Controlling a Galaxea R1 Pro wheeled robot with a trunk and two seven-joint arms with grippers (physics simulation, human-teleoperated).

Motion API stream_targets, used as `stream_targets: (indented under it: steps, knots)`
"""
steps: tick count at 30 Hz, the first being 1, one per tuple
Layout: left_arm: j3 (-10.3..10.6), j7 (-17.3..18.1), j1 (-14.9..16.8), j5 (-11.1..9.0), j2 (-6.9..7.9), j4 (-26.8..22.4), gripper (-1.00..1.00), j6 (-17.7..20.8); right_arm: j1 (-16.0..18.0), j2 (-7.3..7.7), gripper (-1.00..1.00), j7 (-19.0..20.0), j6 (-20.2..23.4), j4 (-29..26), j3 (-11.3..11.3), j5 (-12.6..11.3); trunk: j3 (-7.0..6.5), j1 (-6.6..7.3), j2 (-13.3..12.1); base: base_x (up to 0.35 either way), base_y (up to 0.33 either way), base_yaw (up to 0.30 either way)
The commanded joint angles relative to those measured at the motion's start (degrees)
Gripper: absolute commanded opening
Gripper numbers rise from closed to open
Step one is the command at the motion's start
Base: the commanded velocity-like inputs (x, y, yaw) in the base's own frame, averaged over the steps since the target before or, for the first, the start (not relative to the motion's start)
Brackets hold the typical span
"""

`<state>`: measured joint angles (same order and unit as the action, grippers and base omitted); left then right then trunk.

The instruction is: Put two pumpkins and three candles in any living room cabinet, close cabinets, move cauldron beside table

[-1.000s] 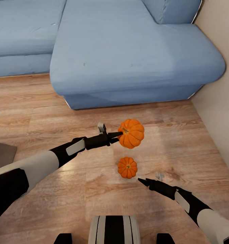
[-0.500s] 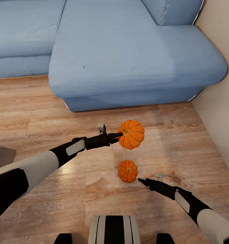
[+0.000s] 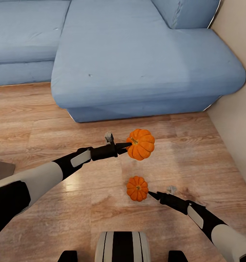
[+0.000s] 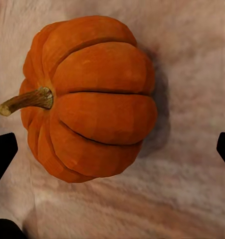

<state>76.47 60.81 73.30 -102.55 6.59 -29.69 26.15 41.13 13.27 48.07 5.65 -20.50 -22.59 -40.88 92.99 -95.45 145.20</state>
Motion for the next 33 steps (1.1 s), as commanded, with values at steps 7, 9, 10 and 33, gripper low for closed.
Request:
stream_targets:
  steps: [7, 9, 10, 33]
  knots:
    - [-0.01, 0.0, 0.0, 0.07, 0.09, -0.01, -1.0, -0.05, 0.0, -0.14, 1.0, -6.58, 0.08, -0.21, 0.0, 0.18, 0.0, 0.0, 0.0, 0.0, 0.0, 0.0]
    - [-0.01, 0.01, 0.0, 0.07, 0.09, -0.01, -1.0, -0.05, 0.0, -0.17, 1.0, -6.78, -0.02, -0.13, -0.06, 0.18, 0.0, 0.0, 0.0, 0.12, 0.0, 0.0]
    - [-0.01, 0.01, 0.0, 0.07, 0.12, 0.0, -1.0, -0.05, 0.0, -0.17, 1.0, -6.82, -0.05, -0.11, -0.07, 0.18, 0.0, 0.0, 0.0, 0.182, 0.0, 0.0]
    - [0.08, 0.11, 0.0, -0.02, 0.26, -0.03, -1.0, 0.02, 0.0, -0.18, 1.0, -6.6, -0.11, -0.18, -0.36, 0.53, 1.55, -0.18, 0.09, 0.012, 0.0, 0.0]
